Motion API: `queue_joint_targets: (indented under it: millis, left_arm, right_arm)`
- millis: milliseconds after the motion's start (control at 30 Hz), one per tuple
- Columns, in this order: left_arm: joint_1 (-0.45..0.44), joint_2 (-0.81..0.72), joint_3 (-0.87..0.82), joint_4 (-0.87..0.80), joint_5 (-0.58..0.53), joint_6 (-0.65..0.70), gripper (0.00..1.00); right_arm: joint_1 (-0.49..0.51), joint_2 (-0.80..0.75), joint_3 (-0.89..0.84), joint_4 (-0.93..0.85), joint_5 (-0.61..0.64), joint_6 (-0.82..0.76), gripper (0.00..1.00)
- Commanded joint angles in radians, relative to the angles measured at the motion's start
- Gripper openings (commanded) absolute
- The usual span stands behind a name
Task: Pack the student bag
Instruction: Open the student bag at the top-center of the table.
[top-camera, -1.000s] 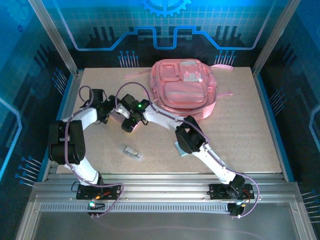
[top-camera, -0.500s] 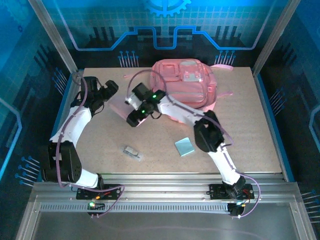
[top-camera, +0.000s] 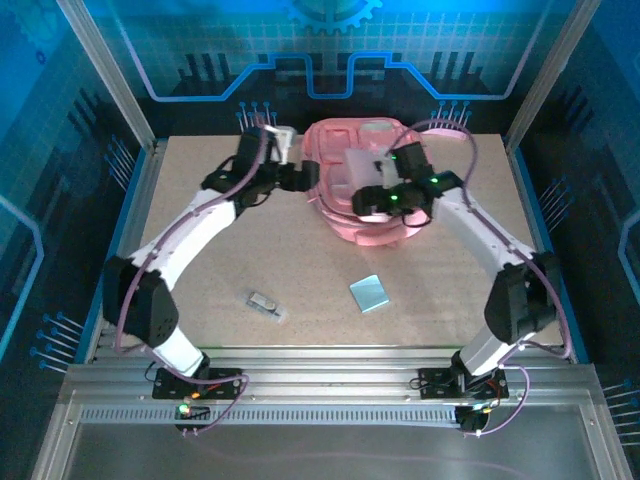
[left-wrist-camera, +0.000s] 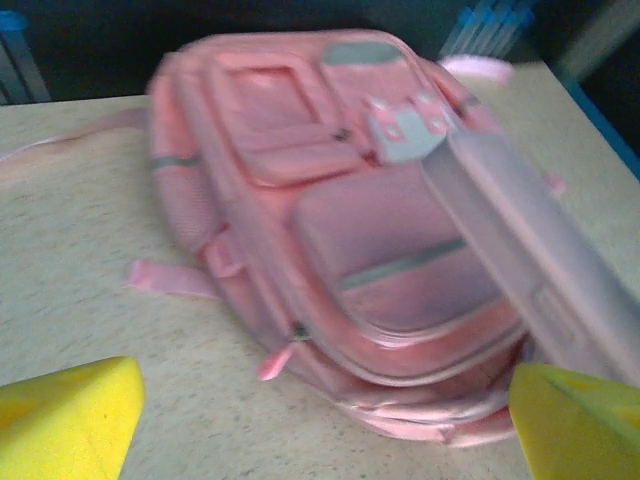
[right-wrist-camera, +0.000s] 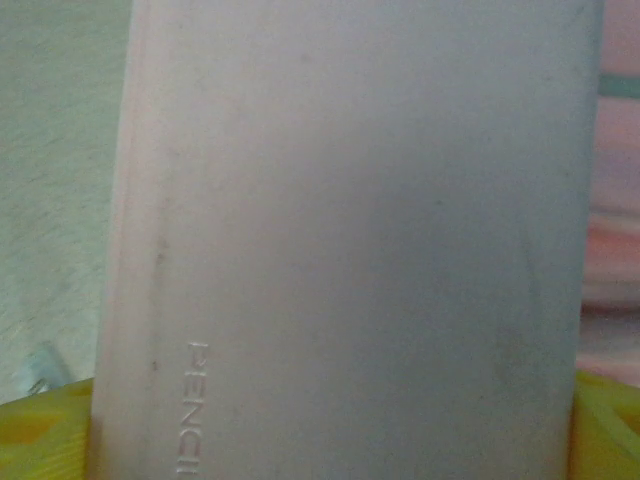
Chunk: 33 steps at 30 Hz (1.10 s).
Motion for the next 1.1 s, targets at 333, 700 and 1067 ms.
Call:
queue_joint_targets:
  millis: [333, 700, 1067]
  left_arm:
    - [-0.235, 0.448, 0.387, -0.213, -0.112, 0.500, 0.98]
    - [-0.244, 0.742, 0.645, -0.244, -0.225, 0.600, 0.99]
    - [-0.209, 0.956, 0.840, -0.512, -0.194, 0.549, 0.65]
  right_arm:
    - [-0.352, -0.318, -0.270, 0.013, -0.040, 0.080, 0.67]
    - [-0.381, -0.300, -0.287, 0.038, -0.127, 0.061, 0.67]
    - [-0.383, -0.296, -0.289, 0.054, -0.141, 0.067, 0.66]
